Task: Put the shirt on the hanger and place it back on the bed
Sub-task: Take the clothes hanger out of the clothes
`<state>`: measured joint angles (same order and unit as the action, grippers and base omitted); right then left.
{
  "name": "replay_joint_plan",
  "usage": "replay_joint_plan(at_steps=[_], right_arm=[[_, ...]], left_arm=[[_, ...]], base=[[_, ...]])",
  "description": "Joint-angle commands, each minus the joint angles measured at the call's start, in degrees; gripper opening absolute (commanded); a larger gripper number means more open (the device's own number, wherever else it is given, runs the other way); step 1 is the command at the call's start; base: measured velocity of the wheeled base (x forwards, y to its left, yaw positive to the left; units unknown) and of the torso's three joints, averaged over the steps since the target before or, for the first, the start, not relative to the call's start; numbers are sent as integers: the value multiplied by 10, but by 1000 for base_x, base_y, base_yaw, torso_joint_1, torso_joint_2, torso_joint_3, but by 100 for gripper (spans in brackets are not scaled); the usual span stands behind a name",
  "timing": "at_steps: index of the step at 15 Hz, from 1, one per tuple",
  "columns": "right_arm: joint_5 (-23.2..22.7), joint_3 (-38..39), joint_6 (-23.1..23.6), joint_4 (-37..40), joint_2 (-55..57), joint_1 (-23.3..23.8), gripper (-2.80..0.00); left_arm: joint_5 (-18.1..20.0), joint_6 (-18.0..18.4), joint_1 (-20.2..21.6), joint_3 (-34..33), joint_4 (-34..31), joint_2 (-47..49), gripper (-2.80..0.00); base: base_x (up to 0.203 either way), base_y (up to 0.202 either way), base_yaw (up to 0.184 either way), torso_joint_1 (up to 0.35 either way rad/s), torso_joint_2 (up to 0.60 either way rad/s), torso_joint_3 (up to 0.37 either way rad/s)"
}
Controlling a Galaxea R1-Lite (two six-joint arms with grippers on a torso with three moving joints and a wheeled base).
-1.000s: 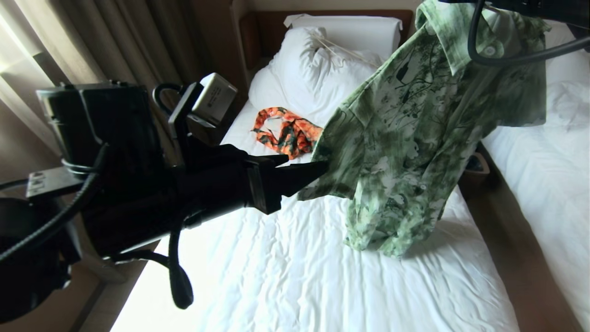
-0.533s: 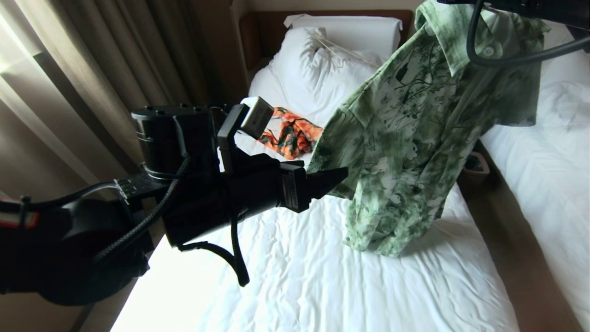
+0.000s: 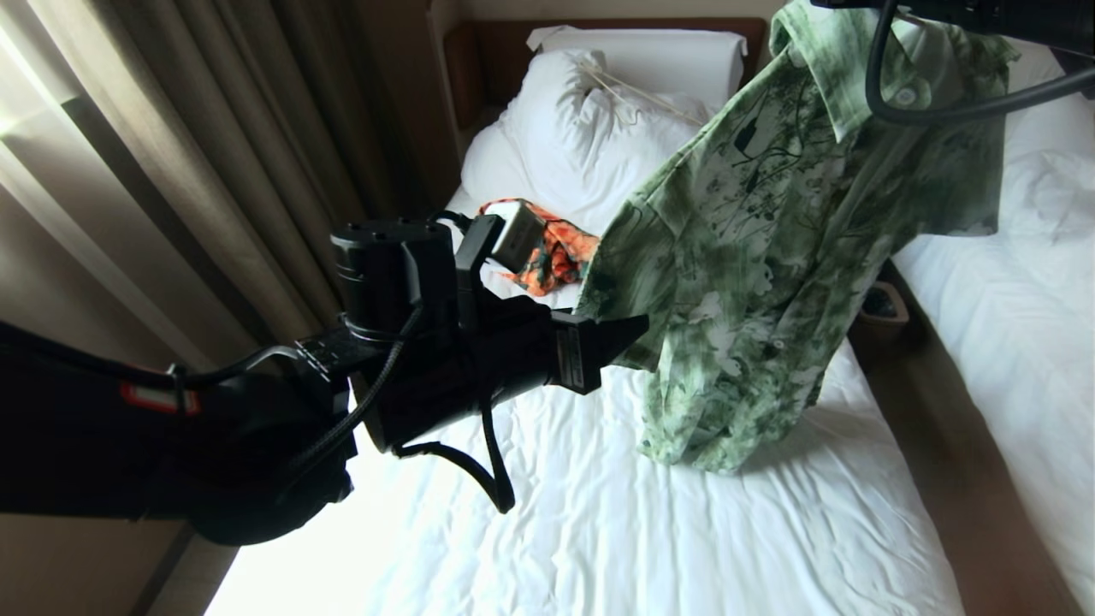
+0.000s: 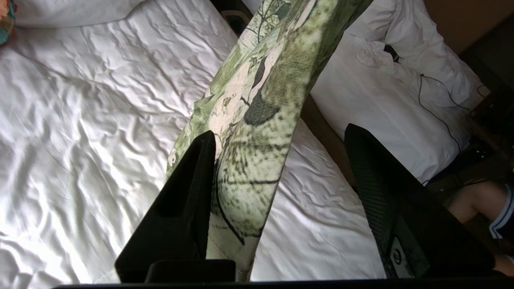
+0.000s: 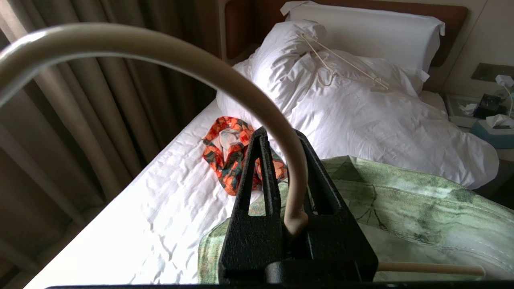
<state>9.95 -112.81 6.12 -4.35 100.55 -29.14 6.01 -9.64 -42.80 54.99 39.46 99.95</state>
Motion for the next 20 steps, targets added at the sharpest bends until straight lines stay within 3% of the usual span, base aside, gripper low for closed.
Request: replay_joint_plan(at_steps=[1,14,20], right_arm=[[1,0,1,0,1,0,-280],[3,0,3,0,-11,13,-280],[2,0,3,0,-14,32,-280]], left_arm=[[1,-1,0,2,2,3,-280],[-28,-7,5,-97,14,-50,-280],[-22,-17,40,-122,17,-32,-280]], base=[[0,0,0,0,0,0],[0,0,0,0,0,0],[0,0,0,0,0,0]])
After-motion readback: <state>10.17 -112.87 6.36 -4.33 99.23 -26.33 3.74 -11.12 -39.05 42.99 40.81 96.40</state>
